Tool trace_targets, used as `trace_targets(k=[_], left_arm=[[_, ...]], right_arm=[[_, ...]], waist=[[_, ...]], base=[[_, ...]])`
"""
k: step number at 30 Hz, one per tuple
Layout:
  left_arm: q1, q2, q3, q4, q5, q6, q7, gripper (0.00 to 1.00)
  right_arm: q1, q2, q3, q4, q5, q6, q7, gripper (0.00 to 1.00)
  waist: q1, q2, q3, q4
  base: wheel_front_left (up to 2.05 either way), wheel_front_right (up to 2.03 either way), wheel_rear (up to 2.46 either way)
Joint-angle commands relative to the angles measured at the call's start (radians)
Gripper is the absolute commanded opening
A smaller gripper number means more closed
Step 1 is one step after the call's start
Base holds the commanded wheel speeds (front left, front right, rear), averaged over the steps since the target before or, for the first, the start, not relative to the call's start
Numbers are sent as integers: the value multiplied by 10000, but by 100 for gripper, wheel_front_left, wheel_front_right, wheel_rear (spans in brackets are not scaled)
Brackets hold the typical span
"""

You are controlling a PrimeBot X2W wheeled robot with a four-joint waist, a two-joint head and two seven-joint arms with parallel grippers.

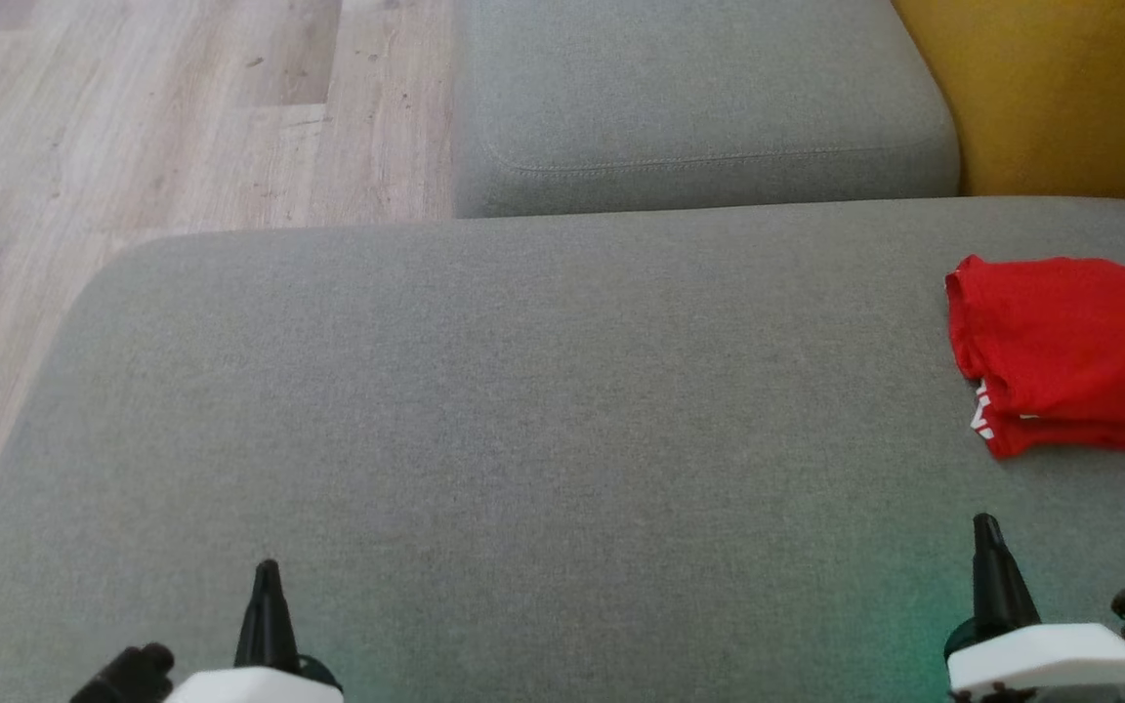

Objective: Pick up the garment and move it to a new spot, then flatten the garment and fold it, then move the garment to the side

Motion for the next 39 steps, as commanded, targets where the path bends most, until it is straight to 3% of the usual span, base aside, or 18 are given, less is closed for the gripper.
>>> trace_targets(k=[1, 39], left_arm=[[-638, 60, 290, -343, -238, -73, 62, 0], [-1370, 56, 1422, -371, -4327, -693, 1146, 0]], right_arm=[[-649, -35, 35, -368, 280, -2, 41, 0], [-1461, -48, -407, -494, 4909, -5, 1108, 0]], waist=[[-1, 0, 13, -1], [-1, 0, 468, -42]], base=[[0, 0, 0], [0, 0, 0]])
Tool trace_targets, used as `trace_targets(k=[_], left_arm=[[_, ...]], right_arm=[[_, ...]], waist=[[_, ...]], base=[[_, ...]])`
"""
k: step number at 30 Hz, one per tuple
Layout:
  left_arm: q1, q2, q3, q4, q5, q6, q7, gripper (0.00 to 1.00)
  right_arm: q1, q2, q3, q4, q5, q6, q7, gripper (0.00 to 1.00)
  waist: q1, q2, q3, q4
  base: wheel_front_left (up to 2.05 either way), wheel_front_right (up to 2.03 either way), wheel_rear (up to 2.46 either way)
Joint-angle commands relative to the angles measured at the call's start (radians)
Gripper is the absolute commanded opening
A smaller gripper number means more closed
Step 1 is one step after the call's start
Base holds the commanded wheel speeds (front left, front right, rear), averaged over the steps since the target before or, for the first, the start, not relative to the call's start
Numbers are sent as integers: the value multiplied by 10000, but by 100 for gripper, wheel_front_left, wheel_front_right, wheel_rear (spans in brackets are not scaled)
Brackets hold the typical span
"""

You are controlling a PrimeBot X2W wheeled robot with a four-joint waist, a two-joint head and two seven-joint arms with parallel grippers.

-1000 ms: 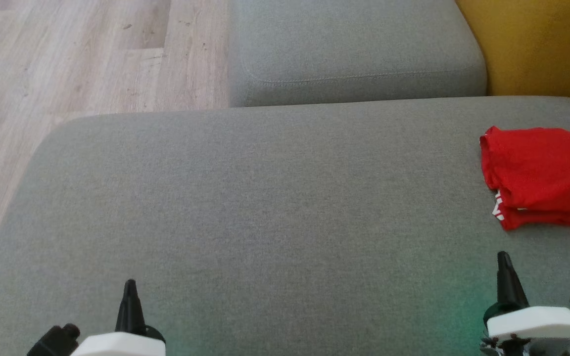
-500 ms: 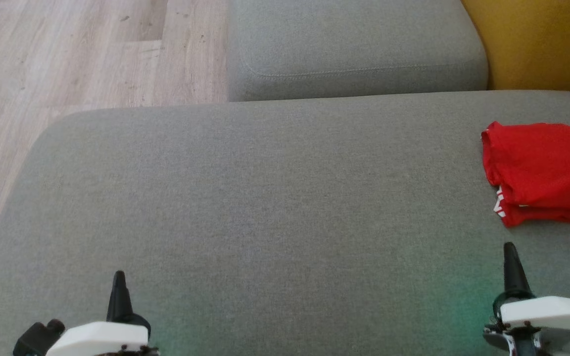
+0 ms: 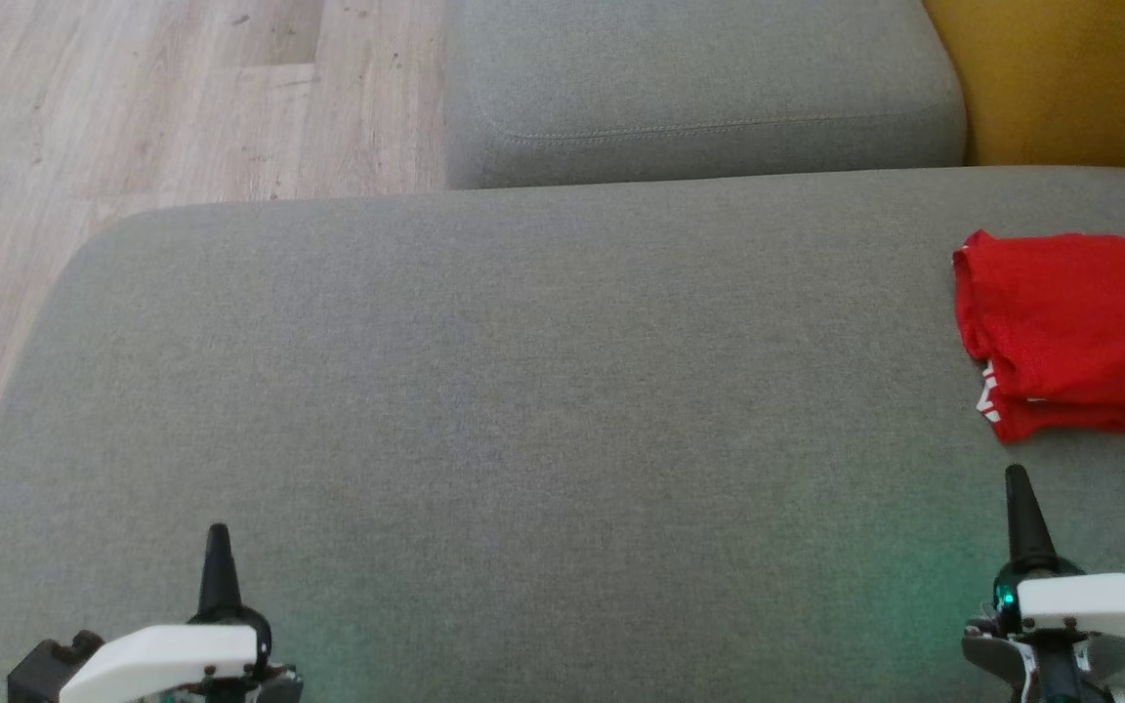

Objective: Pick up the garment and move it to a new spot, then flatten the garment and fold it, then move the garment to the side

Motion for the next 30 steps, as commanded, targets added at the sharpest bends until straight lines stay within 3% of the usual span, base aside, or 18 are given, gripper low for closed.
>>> trace_targets(k=[1, 30], left_arm=[[-647, 60, 360, -353, -264, -93, 79, 0], [-1204, 40, 1242, -371, -3337, -562, 919, 0]], right_arm=[[-661, -48, 93, -392, 323, -5, 86, 0], [-1275, -57, -242, -487, 3825, -7, 895, 0]], waist=[[0, 0, 16, -1], [0, 0, 361, -32]], base=[[0, 0, 0], [0, 0, 0]])
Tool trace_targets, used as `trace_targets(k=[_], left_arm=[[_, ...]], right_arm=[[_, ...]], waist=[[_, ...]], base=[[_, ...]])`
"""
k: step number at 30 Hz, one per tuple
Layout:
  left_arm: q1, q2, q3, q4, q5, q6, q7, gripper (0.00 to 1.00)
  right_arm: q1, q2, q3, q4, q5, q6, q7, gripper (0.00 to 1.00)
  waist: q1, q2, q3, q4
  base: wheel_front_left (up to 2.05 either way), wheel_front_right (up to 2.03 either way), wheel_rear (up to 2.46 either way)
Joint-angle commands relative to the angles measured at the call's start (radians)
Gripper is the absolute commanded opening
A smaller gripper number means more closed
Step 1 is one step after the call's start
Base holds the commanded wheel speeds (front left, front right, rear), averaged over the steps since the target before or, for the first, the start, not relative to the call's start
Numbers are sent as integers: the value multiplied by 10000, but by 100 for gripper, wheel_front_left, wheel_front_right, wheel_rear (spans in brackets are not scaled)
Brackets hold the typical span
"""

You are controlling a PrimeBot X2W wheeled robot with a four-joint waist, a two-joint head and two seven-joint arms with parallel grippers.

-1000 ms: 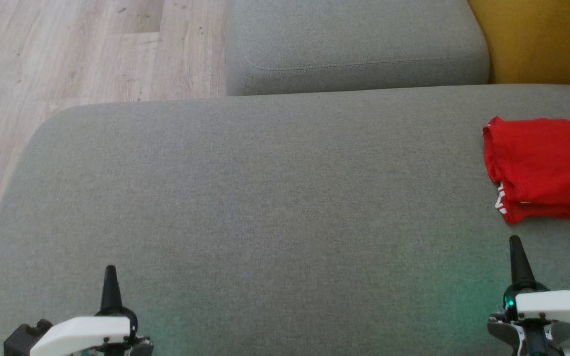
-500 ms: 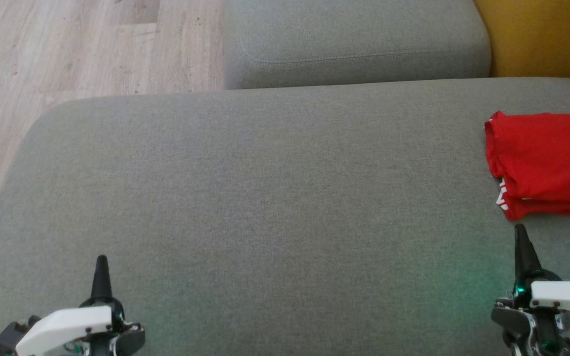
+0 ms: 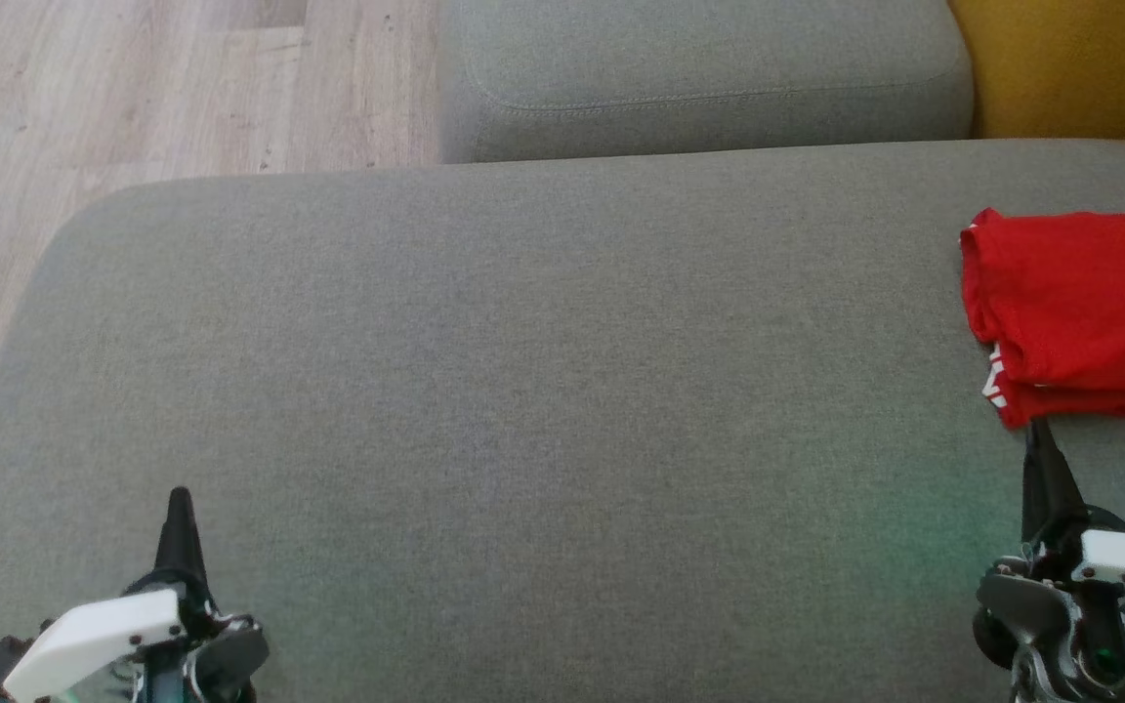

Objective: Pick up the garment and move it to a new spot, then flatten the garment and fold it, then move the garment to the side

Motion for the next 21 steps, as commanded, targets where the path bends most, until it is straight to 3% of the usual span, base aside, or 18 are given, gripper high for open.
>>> trace_targets(k=[1, 21], left_arm=[[-609, 56, 401, -364, -190, -134, 73, 0], [-626, 29, 462, -364, -234, -146, 125, 0]], right_arm=[[-538, -57, 168, -385, 254, -7, 70, 0], [-553, -56, 158, -387, 339, -7, 91, 0]], waist=[[0, 0, 7, -1], [0, 0, 15, -2]], base=[[0, 0, 0], [0, 0, 0]])
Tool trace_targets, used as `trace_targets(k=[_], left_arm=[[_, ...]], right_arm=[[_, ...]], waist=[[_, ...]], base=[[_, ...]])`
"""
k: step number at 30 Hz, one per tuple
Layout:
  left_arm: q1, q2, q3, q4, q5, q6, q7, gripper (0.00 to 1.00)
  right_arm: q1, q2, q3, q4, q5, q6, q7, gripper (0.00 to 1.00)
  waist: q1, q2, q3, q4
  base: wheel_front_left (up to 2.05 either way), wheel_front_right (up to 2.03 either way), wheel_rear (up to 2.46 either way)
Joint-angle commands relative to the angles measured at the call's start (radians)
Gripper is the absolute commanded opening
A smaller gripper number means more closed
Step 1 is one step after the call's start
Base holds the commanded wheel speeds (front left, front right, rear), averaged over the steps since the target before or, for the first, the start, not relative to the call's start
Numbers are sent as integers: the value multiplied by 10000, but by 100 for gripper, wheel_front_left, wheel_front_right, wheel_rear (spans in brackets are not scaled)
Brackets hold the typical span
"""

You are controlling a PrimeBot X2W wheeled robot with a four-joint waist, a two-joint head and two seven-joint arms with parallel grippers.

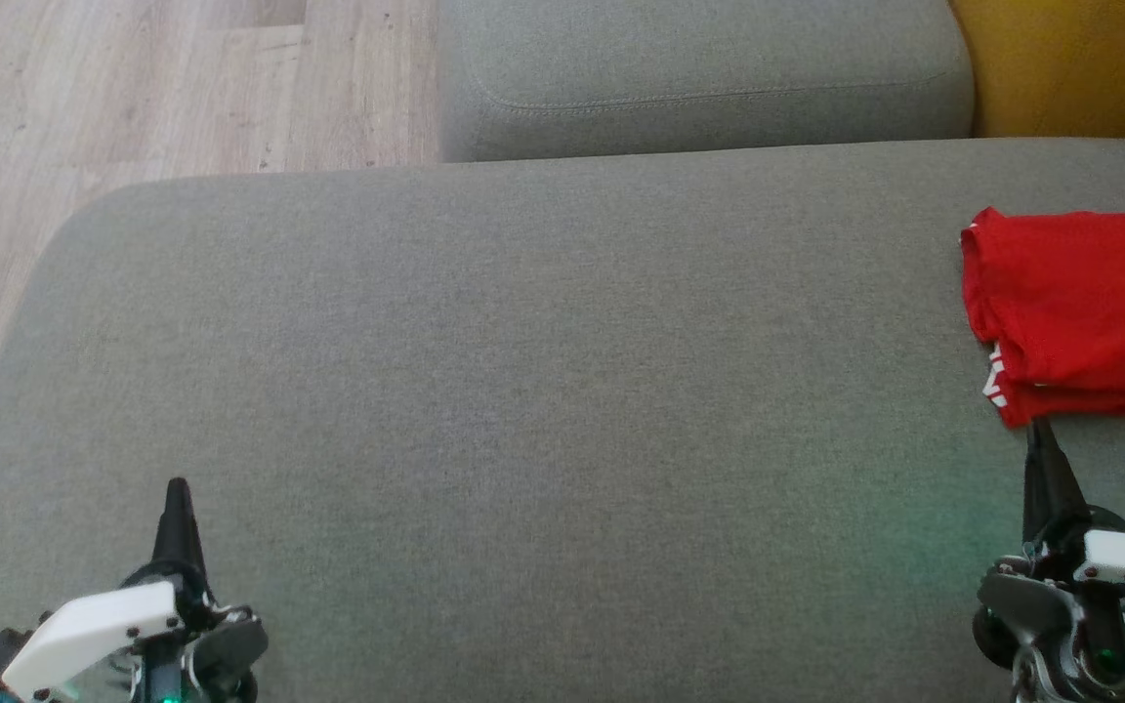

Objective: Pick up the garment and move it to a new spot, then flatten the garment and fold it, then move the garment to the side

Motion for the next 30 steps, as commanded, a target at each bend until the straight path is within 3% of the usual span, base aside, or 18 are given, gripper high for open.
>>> trace_targets(k=[1, 30], left_arm=[[-494, 54, 367, -356, -37, -65, 44, 0], [-497, 27, 407, -356, -4, -65, 75, 0]], right_arm=[[-552, -56, 194, -383, 62, -7, 66, 0], [-552, -56, 193, -383, 61, -7, 67, 0]], waist=[[0, 0, 0, 0], [0, 0, -1, 0]], base=[[0, 0, 0], [0, 0, 0]])
